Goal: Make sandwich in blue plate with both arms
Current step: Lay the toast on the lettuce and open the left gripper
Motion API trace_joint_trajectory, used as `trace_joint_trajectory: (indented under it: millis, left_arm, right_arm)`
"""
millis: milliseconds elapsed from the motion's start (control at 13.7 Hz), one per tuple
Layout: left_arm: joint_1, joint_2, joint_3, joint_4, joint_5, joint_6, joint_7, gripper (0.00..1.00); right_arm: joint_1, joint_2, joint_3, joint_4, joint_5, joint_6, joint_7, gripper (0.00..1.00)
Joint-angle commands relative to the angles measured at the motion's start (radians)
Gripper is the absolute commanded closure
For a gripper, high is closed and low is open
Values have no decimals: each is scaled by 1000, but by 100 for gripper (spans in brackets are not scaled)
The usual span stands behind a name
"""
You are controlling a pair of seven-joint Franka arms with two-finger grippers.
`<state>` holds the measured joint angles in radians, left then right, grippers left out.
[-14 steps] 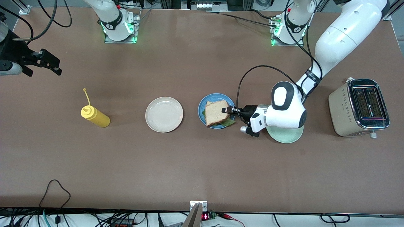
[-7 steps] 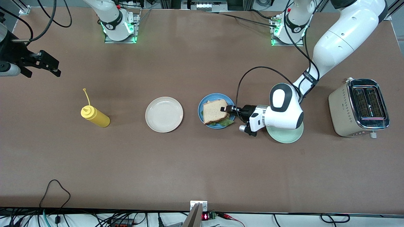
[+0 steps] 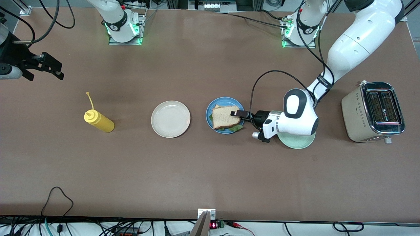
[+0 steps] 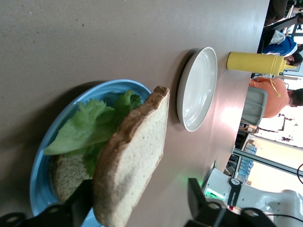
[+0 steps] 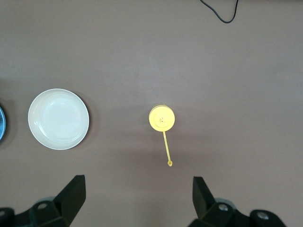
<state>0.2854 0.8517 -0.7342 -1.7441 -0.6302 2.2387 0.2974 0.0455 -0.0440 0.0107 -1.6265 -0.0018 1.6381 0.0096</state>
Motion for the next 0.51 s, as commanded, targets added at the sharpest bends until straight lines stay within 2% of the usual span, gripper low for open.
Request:
trace_joint_trajectory:
  millis: [0,220,439]
  left_arm:
    - [-2,-100,51,-11,-16,-105,8,0]
    - [-2,-189,88,-11,15,-212,-18,0]
    - [-2,-276,88,17,248,-312,-176,0]
  right_arm:
    - [-3,3,8,16,0,-7,10,0]
    - [-9,12,6,17,3,3,1,0]
    - [-4,13,6,16,-9,15,20,0]
